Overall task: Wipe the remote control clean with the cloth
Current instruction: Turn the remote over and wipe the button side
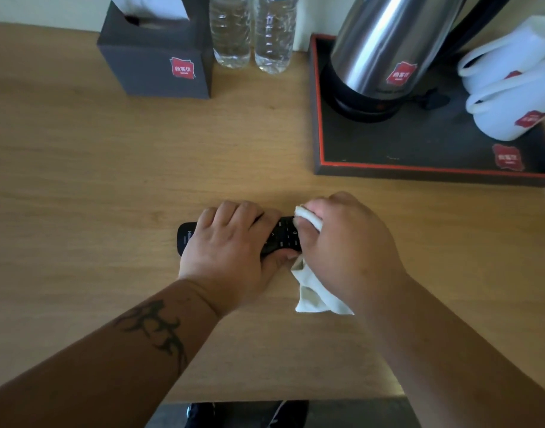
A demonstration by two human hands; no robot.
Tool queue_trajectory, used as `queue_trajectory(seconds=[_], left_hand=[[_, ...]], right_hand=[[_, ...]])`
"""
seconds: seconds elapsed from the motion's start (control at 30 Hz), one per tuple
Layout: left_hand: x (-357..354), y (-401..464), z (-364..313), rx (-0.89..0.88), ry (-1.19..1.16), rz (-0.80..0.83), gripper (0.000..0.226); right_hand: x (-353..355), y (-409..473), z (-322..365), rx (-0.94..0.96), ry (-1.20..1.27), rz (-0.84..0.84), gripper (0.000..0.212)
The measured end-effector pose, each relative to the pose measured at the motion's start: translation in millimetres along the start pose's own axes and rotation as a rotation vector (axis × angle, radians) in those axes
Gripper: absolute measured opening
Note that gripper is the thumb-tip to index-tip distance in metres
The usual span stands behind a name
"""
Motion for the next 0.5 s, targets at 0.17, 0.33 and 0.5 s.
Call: queue_trajectory(seconds=[0.17, 0.33, 0.5], left_hand=[[1, 0, 0, -0.010, 0.002, -0.001, 0.063], [1, 0, -1, -0.003, 0.013, 0.011, 0.060], [1, 0, -1, 0.001, 0.015, 0.027, 0.061]], right_hand=[[6, -30, -9, 0.042, -0.007, 0.057, 0.019], [15, -3, -24, -0.095, 0.290, 0.073, 0.018], [-3, -17, -18, -0.014, 0.130, 0.009, 0.023]])
Point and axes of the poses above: each hand's wrist, its own y-axis towards the middle knuckle, its own x-axis out of the back of the hand, z = x × y, the point moved 4 cm from there along y, towards the middle knuckle, and after that the axes turned 6 degrees about -y, right-handed, at the moved point
